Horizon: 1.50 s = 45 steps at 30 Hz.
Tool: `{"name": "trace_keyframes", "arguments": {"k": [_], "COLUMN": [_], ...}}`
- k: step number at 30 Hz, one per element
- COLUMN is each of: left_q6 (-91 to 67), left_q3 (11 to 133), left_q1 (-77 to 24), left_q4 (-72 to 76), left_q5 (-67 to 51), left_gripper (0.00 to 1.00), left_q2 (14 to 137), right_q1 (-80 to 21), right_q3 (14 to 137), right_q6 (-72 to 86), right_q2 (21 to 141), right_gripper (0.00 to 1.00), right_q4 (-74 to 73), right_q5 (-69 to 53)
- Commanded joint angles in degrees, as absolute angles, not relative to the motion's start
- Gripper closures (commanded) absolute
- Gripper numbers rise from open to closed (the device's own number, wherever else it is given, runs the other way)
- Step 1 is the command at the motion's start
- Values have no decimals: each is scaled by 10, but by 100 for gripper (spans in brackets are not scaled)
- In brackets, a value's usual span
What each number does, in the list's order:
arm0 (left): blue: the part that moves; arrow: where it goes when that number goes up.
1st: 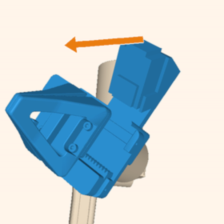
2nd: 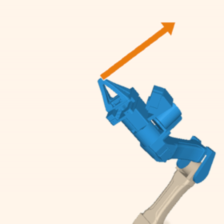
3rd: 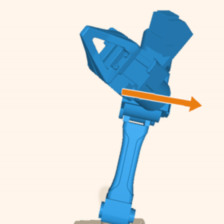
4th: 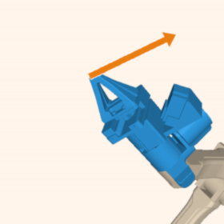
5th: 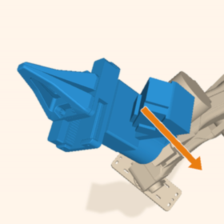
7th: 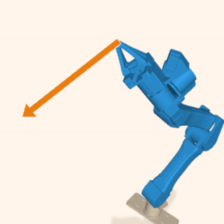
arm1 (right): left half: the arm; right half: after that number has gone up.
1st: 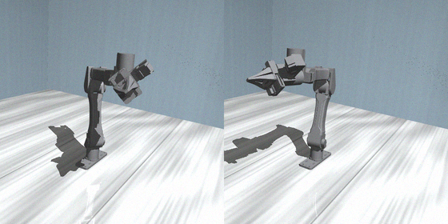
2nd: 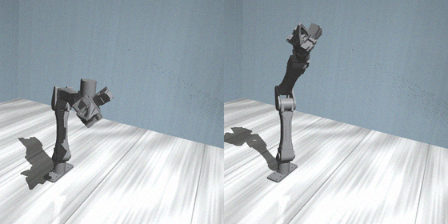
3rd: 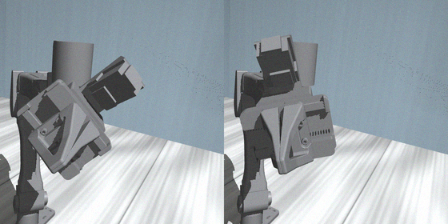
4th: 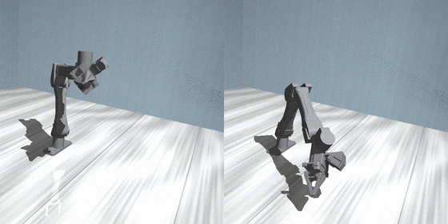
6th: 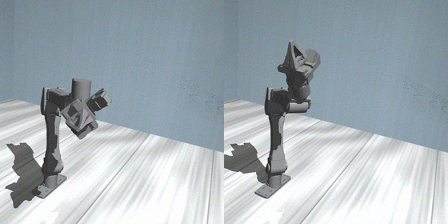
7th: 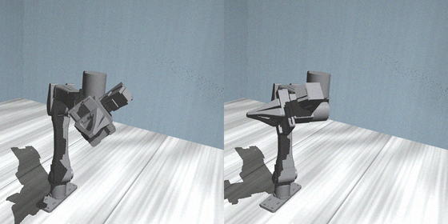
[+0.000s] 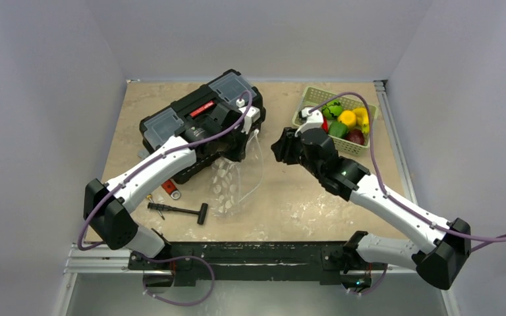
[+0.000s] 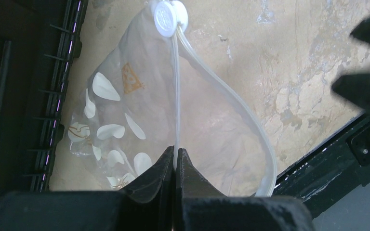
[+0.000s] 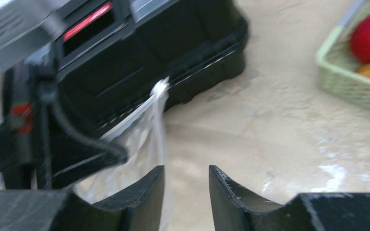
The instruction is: Place the food in the zip-top bag and seal the zipper
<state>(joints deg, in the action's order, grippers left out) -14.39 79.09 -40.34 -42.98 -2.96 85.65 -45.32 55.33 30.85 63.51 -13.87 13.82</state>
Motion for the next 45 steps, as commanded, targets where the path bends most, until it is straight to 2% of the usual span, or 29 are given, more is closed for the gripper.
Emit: {"name": "trace_keyframes", "arguments": {"k": [1, 8, 11, 12, 13, 26, 34, 38, 42, 45], "left_q6": [-149, -152, -153, -153, -152, -160, -164, -167, -167, -166], "left_q3": [828, 831, 829, 830, 832, 838, 839, 837, 838, 839], "left_q1": [-404, -404, -404, -405, -405, -404, -405, -404, -405, -405], "left_q4": [-441, -445, -447, -446, -446, -449, -450, -448, -451, -451], "left_q5": [-35, -42, -40, -39, -39, -68, -81, -84, -86, -87], "left_gripper": [100, 100, 100, 100, 100, 100, 100, 100, 100, 100], "left_q2": [857, 856, 854, 854, 855, 854, 859, 861, 861, 859], "right_q1": [-394, -201, -159, -146, -133, -88, -82, -72, -63, -63], "right_q3": [585, 621, 682, 698, 717, 950, 909, 898, 880, 873], "right_q6": [289, 317, 325, 318, 313, 261, 243, 241, 248, 242], "right_q2": [644, 744, 811, 835, 861, 1152, 1159, 1161, 1171, 1180], "right_gripper": [58, 37, 12, 5, 4, 7, 7, 5, 12, 28], "right_q4": [-127, -98, -150, -160, -174, -316, -274, -260, -244, -222], "right_q5": [239, 224, 328, 353, 373, 616, 663, 636, 622, 616]}}
